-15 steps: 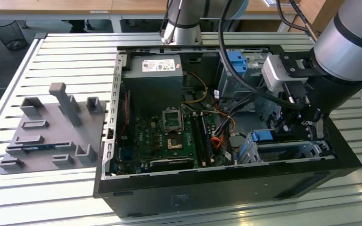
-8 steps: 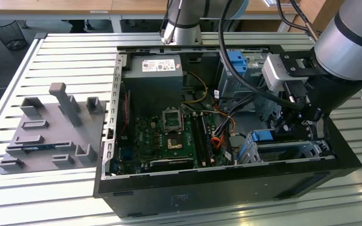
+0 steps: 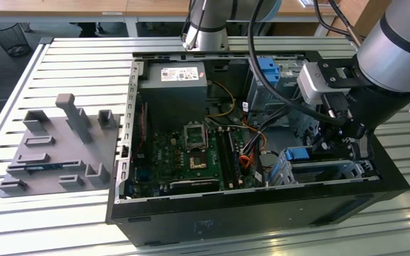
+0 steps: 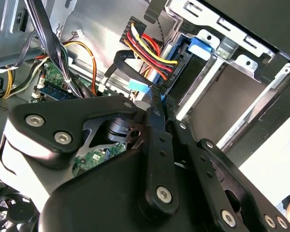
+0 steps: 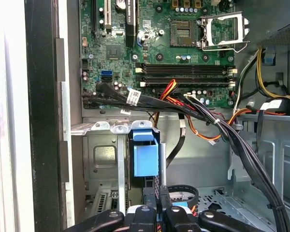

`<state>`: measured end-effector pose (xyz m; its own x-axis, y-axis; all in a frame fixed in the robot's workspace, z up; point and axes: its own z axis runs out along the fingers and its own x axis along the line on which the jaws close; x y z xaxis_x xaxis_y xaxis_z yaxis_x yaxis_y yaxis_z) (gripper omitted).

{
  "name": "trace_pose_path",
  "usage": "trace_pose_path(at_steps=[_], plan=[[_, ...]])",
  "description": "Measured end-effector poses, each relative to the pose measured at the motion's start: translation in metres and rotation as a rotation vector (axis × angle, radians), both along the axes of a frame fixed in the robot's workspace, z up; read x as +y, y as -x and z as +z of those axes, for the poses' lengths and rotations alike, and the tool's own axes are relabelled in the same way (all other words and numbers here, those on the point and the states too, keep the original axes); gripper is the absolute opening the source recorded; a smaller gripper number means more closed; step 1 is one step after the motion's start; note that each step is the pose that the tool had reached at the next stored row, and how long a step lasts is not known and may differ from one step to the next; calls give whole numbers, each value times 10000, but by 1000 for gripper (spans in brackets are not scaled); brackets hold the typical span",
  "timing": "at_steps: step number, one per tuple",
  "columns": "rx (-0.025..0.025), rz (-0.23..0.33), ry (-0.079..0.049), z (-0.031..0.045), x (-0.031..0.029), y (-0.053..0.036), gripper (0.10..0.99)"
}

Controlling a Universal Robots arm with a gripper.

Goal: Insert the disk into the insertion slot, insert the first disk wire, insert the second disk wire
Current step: 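Insert the second disk wire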

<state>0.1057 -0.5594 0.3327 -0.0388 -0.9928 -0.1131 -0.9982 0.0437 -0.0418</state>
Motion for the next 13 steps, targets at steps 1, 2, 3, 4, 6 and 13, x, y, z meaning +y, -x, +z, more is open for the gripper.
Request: trace_pose_path(at_steps=[1, 2, 3, 4, 6, 13], plan=[[0, 0, -2, -2, 0, 0, 149], [0, 0, -3, -3, 0, 0, 149], [-1, 0, -5, -6, 0, 0, 149], [0, 0, -5, -8, 0, 0, 149], [0, 0, -5, -13, 0, 0, 149], [0, 0, -5, -39, 0, 0, 149]])
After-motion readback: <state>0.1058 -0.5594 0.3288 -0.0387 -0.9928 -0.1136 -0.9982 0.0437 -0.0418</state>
